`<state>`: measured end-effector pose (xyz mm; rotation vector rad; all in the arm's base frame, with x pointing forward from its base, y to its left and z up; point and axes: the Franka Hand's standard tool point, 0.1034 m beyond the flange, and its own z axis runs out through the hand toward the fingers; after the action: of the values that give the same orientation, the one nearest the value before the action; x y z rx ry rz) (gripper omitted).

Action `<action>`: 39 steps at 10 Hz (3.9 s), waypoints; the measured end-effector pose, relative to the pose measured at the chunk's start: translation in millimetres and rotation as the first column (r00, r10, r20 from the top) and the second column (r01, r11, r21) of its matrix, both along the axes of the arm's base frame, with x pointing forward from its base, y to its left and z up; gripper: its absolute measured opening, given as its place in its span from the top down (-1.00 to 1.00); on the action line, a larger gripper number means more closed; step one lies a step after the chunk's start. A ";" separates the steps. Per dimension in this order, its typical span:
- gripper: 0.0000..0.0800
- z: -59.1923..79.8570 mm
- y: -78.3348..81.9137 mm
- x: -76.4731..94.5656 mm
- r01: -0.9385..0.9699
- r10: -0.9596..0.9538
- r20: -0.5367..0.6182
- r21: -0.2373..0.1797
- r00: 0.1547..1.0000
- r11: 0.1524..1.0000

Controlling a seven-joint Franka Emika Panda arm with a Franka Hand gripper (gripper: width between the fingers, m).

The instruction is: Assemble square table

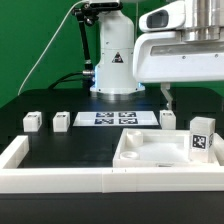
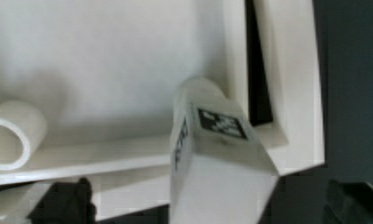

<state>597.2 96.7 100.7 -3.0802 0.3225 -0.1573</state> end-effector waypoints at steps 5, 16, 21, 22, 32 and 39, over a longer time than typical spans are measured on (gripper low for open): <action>-0.62 0.8 -3.2 -13.3 -0.002 0.002 -0.013 0.003 1.000 1.000; -0.62 -12.8 -0.1 -84.4 -0.037 0.037 0.015 -0.004 0.999 0.999; -0.62 -27.1 11.0 -152.7 -0.039 0.040 0.055 -0.017 0.998 0.999; -0.62 -31.5 7.5 -162.6 -0.044 0.045 0.051 -0.022 0.998 0.999; -0.62 -51.6 -6.2 -205.1 -0.041 0.036 -0.358 -0.007 0.933 0.999; -0.62 -51.7 -10.5 -204.2 -0.018 0.024 -0.572 0.016 0.820 1.000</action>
Offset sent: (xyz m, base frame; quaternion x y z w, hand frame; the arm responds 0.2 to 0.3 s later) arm 0.0000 0.0000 0.0000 0.0000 0.0000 0.0000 1.0000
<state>393.0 86.2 49.0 -3.0393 0.2982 0.7888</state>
